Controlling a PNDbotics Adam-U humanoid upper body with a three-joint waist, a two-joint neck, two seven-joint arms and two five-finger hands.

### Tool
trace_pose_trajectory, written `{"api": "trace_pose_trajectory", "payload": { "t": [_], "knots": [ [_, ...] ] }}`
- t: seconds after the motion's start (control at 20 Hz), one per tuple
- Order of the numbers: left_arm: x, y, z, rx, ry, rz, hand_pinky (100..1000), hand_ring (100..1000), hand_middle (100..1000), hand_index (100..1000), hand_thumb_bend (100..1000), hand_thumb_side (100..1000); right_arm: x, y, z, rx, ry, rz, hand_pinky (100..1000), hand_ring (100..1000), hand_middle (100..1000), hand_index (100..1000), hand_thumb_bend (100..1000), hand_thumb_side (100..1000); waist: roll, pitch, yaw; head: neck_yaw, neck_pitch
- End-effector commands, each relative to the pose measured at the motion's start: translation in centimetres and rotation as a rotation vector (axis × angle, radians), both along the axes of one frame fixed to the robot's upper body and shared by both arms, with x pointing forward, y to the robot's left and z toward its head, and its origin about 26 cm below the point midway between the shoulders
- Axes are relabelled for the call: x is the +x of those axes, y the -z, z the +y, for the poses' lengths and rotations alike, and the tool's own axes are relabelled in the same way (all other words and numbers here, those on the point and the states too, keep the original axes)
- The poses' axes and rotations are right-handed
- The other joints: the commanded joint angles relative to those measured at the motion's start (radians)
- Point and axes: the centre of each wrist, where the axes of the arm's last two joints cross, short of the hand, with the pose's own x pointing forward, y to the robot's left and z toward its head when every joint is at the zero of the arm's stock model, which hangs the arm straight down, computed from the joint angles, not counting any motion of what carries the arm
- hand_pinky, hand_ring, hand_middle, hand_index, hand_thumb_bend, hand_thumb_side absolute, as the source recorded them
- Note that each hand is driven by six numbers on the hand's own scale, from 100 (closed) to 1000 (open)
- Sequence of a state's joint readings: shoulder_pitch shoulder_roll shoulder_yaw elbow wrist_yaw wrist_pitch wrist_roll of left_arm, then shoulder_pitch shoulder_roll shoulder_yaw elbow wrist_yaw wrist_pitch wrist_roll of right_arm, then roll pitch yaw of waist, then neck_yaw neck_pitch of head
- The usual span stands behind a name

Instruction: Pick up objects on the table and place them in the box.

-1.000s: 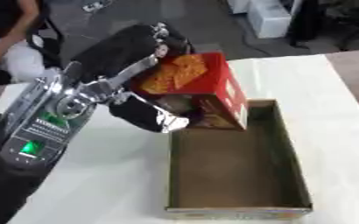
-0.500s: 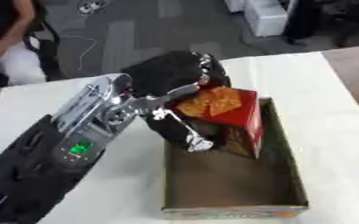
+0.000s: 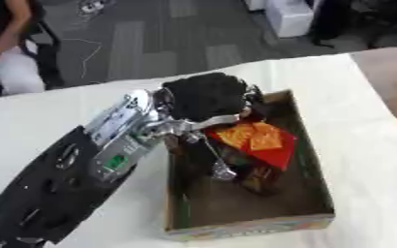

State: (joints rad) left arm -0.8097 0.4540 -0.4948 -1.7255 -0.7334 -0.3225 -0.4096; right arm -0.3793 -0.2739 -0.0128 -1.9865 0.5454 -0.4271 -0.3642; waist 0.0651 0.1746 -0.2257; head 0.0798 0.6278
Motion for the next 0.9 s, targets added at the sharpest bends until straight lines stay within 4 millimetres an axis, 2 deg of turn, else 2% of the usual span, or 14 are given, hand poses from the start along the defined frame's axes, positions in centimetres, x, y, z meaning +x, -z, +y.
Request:
{"api": "trace_pose_trajectory", "payload": {
  "t": [0.05, 0.1, 0.15, 0.2, 0.25, 0.3, 0.35, 0.4, 0.45, 0.55, 0.75, 0.9],
  "knots": [
    [0.2, 0.3, -0.3, 0.041, 0.034, 0.016, 460, 527, 550, 652, 112, 568, -0.1, -0.8, 0.1, -0.006, -0.009, -0.028, 411, 611, 705, 806, 100, 869, -0.007, -0.007, -0.001, 0.01, -0.006],
    [0.3, 0.3, -0.3, 0.054, 0.051, 0.02, 496, 559, 586, 679, 133, 625, -0.2, -0.8, 0.1, -0.006, -0.01, -0.027, 411, 611, 705, 806, 100, 869, -0.007, -0.008, 0.001, 0.01, -0.006],
    [0.2, 0.2, -0.3, 0.061, 0.068, 0.022, 629, 701, 737, 782, 226, 799, -0.2, -0.8, 0.1, -0.007, -0.01, -0.027, 411, 611, 705, 806, 100, 869, -0.007, -0.008, 0.002, 0.01, -0.006],
    [0.2, 0.1, -0.3, 0.063, 0.081, 0.021, 600, 667, 704, 758, 199, 763, -0.2, -0.8, 0.1, -0.007, -0.01, -0.026, 411, 611, 705, 806, 100, 869, -0.007, -0.008, 0.004, 0.009, -0.007],
    [0.2, -0.1, -0.2, 0.063, 0.092, 0.019, 724, 790, 809, 847, 323, 892, -0.2, -0.8, 0.1, -0.007, -0.011, -0.026, 410, 611, 705, 806, 100, 870, -0.008, -0.008, 0.005, 0.009, -0.007],
    [0.1, -0.4, -0.2, 0.063, 0.101, 0.014, 724, 790, 809, 847, 323, 892, -0.2, -0.8, 0.1, -0.008, -0.011, -0.025, 410, 611, 705, 806, 100, 870, -0.009, -0.008, 0.006, 0.009, -0.007],
    [0.0, -0.6, -0.1, 0.062, 0.106, 0.011, 729, 797, 814, 843, 375, 922, -0.2, -0.8, 0.1, -0.008, -0.011, -0.025, 410, 610, 704, 806, 100, 871, -0.01, -0.008, 0.007, 0.009, -0.008],
    [0.0, -0.8, 0.0, 0.062, 0.109, 0.009, 729, 797, 814, 843, 375, 922, -0.2, -0.8, 0.1, -0.008, -0.011, -0.025, 410, 610, 704, 806, 100, 871, -0.011, -0.008, 0.007, 0.009, -0.008],
    [0.0, -0.9, 0.0, 0.062, 0.111, 0.007, 723, 797, 810, 840, 432, 940, -0.2, -0.8, 0.1, -0.008, -0.011, -0.024, 410, 610, 704, 806, 100, 871, -0.012, -0.008, 0.008, 0.009, -0.009],
    [-0.1, -1.3, 0.1, 0.063, 0.116, -0.001, 723, 802, 813, 843, 474, 955, -0.2, -0.7, 0.1, -0.008, -0.01, -0.023, 411, 611, 705, 806, 100, 874, -0.013, -0.01, 0.009, 0.008, -0.011],
    [-0.7, -2.8, 0.5, 0.032, 0.125, -0.065, 763, 835, 842, 887, 489, 973, -0.2, -0.6, 0.0, -0.005, -0.005, -0.021, 412, 612, 706, 806, 100, 874, -0.014, -0.013, 0.016, 0.004, -0.016],
    [-1.9, -4.1, 1.2, -0.057, 0.146, -0.122, 801, 855, 858, 914, 498, 974, -0.2, -0.6, 0.0, -0.002, 0.0, -0.021, 414, 613, 707, 806, 100, 876, -0.014, -0.015, 0.021, -0.004, -0.019]
  ]
}}
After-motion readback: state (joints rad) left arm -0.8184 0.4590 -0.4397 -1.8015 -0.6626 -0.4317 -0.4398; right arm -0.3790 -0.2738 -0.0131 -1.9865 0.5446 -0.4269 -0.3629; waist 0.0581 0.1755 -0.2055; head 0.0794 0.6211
